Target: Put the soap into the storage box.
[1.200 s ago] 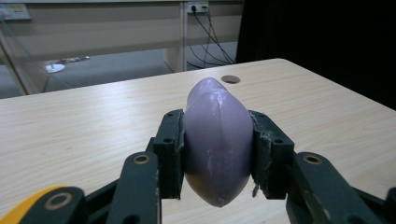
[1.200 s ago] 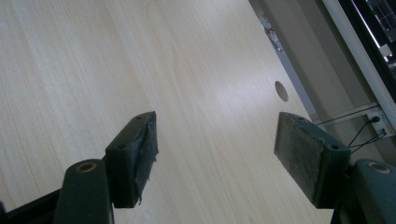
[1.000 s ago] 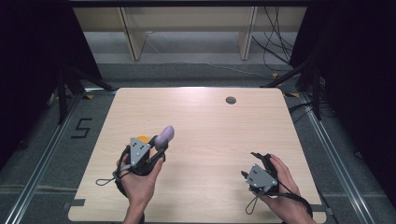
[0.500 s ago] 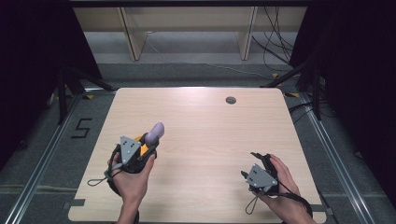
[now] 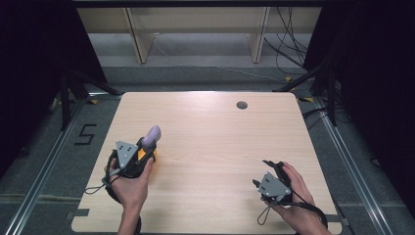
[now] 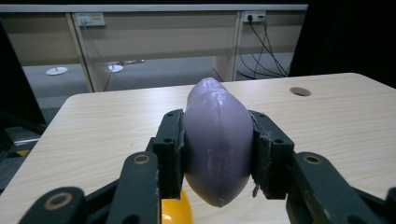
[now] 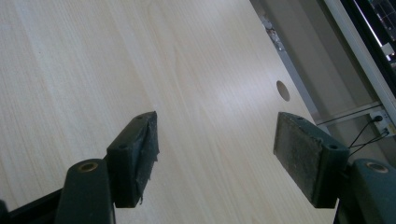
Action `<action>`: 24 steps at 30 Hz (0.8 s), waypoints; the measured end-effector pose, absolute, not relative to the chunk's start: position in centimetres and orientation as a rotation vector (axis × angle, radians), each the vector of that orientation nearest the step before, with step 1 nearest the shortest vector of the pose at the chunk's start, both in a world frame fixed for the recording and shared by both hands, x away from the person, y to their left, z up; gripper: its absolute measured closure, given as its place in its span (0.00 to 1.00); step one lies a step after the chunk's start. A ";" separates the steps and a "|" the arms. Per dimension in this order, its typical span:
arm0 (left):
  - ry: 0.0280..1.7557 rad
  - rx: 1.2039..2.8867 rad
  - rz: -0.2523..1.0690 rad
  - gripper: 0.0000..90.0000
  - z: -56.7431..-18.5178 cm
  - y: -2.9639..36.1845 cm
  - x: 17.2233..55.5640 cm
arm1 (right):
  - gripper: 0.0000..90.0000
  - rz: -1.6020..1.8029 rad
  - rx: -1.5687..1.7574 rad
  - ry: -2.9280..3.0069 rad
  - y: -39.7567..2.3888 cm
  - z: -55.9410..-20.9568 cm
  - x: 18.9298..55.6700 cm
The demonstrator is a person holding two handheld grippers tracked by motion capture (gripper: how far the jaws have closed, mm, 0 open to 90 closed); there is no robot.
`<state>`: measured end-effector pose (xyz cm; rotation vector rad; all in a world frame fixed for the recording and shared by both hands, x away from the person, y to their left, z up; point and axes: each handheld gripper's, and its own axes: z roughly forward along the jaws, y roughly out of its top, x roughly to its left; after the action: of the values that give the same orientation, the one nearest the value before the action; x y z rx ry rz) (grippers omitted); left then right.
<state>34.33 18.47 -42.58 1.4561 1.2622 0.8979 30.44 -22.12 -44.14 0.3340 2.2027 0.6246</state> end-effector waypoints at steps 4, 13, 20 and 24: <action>1.300 1.448 0.925 0.66 -43.0 19.2 34.6 | 0.35 0.629 0.361 2.198 -22.0 -44.2 30.3; 1.374 1.480 0.922 0.66 -45.3 19.9 34.9 | 0.35 0.627 0.334 2.200 -22.0 -44.2 30.4; 1.406 1.510 0.917 0.66 -46.6 20.0 35.1 | 0.35 0.645 0.370 2.203 -21.9 -44.3 30.3; 1.422 1.531 0.905 0.66 -47.1 20.1 35.2 | 0.35 0.647 0.368 2.202 -21.9 -44.3 30.3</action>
<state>35.18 20.08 -47.15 1.5311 1.4216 0.9047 30.27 -21.90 -44.35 0.3684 2.2015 0.6469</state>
